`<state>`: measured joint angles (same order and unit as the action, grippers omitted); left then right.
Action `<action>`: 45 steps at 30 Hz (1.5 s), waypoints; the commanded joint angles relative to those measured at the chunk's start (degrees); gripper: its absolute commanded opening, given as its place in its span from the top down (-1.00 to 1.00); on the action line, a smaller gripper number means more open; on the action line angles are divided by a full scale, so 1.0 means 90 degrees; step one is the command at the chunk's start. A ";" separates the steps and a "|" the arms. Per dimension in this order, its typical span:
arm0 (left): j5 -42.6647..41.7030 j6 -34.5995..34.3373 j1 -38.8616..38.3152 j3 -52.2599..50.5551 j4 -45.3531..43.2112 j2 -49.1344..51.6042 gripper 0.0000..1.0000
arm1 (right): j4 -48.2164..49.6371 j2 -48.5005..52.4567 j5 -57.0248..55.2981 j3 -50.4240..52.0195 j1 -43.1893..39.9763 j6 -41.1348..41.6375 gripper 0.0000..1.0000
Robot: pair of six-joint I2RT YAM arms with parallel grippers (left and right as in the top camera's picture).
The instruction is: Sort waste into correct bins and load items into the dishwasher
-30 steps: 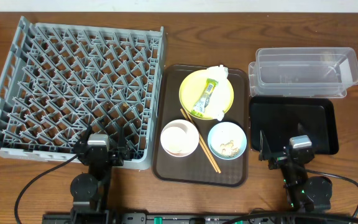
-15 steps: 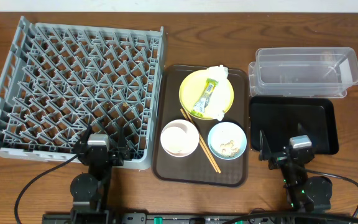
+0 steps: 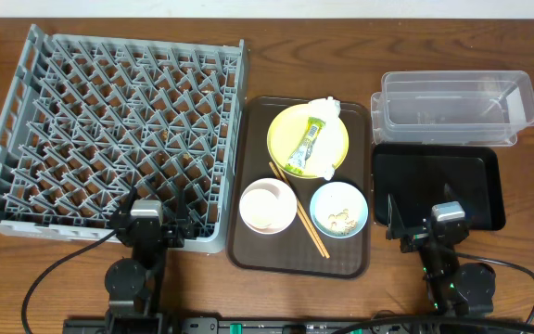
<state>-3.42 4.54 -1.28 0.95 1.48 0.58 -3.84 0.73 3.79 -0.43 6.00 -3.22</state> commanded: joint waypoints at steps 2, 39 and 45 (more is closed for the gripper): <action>0.0051 0.0041 0.0034 -0.0080 0.0260 -0.0039 -0.76 | -0.0024 0.0002 -0.0061 0.0012 -0.0002 -0.0053 -0.98; 0.0051 0.0041 0.0034 -0.0080 0.0260 -0.0039 -0.76 | -0.0032 0.0002 -0.0299 0.0012 -0.0005 -0.0316 -0.98; 0.0051 0.0041 0.0034 -0.0080 0.0260 -0.0039 -0.76 | -0.0036 0.0002 -0.0418 0.0012 -0.0005 -0.0364 -0.99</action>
<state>-3.42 4.54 -1.28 0.95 1.48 0.58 -3.90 0.73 1.48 -0.43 6.00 -5.21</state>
